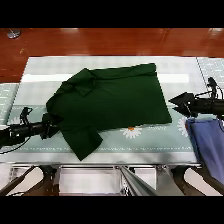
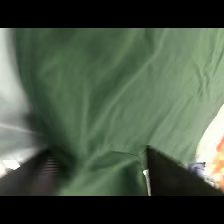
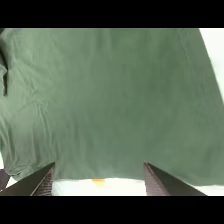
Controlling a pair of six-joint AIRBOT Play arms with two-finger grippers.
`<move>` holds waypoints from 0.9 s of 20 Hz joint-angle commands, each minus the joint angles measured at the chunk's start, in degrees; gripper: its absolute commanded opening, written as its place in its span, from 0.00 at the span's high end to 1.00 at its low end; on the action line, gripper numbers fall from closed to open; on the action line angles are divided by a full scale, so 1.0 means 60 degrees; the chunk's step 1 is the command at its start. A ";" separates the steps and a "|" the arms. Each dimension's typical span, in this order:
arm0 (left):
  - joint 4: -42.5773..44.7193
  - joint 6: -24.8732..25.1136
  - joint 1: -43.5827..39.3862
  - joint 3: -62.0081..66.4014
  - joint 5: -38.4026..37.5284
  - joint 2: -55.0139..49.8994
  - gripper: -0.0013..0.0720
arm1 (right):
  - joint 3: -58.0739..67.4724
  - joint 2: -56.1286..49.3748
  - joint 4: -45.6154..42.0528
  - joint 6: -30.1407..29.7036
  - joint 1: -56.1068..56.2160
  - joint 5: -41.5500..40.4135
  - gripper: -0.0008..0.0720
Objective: Fold the shirts.
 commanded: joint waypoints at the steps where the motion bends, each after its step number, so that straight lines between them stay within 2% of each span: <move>1: -0.0911 0.0732 -0.0335 0.0142 0.0011 -0.0127 0.93 | 0.0011 0.0011 -0.0095 0.0328 -0.0182 -0.0914 0.13; 3: -0.0947 0.0863 -0.0335 0.0423 -0.0291 -0.0127 0.94 | 0.0007 0.0004 -0.1027 0.1268 -0.0448 -0.1639 0.13; 5: -0.0943 0.0907 -0.0342 0.0623 -0.0528 -0.0124 0.94 | 0.0000 -0.0076 -0.3031 0.2958 -0.0397 -0.1767 0.13; 6: -0.0947 0.0965 -0.0342 0.0659 -0.0550 -0.0124 0.95 | -0.0004 -0.0197 -0.3668 0.3413 -0.0262 -0.1632 0.13; 9: -0.0947 0.1056 -0.0342 0.0663 -0.0586 -0.0124 0.94 | -0.0004 -0.0889 -0.3625 0.3115 0.0415 -0.1220 0.13; 14: -0.0943 0.1151 -0.0342 0.0663 -0.0637 -0.0124 0.94 | 0.0011 -0.2124 -0.3140 0.3118 0.1308 -0.1290 0.13; 17: -0.0943 0.1151 -0.0342 0.0663 -0.0630 -0.0124 0.94 | 0.0011 -0.2463 -0.2310 0.2652 0.1577 -0.1472 0.13; 18: -0.0943 0.1155 -0.0342 0.0663 -0.0627 -0.0127 0.94 | 0.0011 -0.2481 -0.1912 0.2433 0.1701 -0.1694 0.17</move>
